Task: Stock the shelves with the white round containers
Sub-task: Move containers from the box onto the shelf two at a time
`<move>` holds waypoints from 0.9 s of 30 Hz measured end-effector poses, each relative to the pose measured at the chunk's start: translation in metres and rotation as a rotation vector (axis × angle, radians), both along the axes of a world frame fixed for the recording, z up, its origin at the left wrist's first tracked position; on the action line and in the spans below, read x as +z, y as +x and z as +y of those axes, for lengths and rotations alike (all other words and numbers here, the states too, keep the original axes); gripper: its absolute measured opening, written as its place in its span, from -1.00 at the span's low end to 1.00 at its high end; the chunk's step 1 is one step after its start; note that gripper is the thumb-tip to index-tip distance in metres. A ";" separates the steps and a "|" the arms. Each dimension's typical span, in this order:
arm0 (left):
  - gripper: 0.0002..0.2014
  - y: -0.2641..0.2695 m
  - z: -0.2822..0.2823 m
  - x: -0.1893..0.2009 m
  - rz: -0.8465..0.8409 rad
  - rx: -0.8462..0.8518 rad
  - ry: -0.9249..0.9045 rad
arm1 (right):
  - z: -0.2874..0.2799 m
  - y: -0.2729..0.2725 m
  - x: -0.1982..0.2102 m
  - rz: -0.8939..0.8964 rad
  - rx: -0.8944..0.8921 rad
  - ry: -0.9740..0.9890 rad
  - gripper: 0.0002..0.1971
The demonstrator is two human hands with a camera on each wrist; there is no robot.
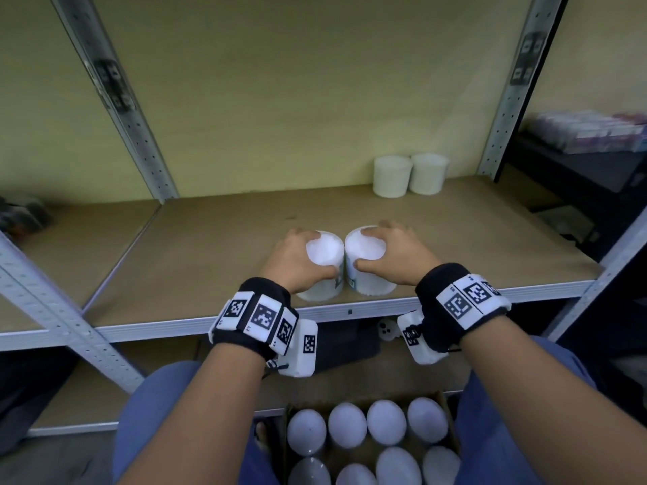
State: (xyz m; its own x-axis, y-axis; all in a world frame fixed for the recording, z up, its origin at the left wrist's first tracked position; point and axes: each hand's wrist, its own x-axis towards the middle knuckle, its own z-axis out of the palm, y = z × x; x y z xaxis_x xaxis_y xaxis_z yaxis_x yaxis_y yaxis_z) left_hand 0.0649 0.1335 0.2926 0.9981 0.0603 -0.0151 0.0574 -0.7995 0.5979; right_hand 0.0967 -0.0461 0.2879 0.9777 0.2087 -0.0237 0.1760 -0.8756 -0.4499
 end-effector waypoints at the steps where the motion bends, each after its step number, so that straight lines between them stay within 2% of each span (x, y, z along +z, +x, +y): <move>1: -0.22 -0.001 0.000 0.001 0.008 -0.006 0.005 | 0.000 -0.001 0.001 0.014 0.009 -0.023 -0.26; 4: -0.27 -0.007 0.003 0.007 -0.027 -0.010 0.039 | -0.003 -0.007 0.007 -0.038 0.021 -0.032 -0.31; 7: -0.43 -0.018 0.003 0.012 -0.109 -0.007 0.124 | -0.006 -0.020 0.014 -0.181 0.014 0.003 -0.56; 10: -0.62 -0.029 -0.004 0.011 -0.176 -0.011 0.160 | -0.004 -0.034 0.015 -0.243 0.011 0.000 -0.68; 14: -0.71 -0.037 -0.016 0.001 -0.224 -0.016 0.211 | 0.003 -0.045 0.004 -0.259 0.020 -0.063 -0.70; 20: -0.78 -0.035 -0.028 -0.002 -0.310 0.029 0.350 | 0.011 -0.046 -0.007 -0.363 -0.021 -0.036 -0.71; 27: -0.77 -0.028 -0.038 -0.006 -0.312 0.082 0.364 | 0.014 -0.032 -0.010 -0.365 -0.067 -0.074 -0.70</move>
State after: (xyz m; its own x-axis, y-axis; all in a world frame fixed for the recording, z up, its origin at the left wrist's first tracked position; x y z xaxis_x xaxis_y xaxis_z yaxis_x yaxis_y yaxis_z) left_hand 0.0365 0.0958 0.2866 0.9432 0.0851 0.3210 -0.0081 -0.9604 0.2785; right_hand 0.0647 -0.0316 0.2784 0.9359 0.1548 0.3165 0.2545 -0.9182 -0.3034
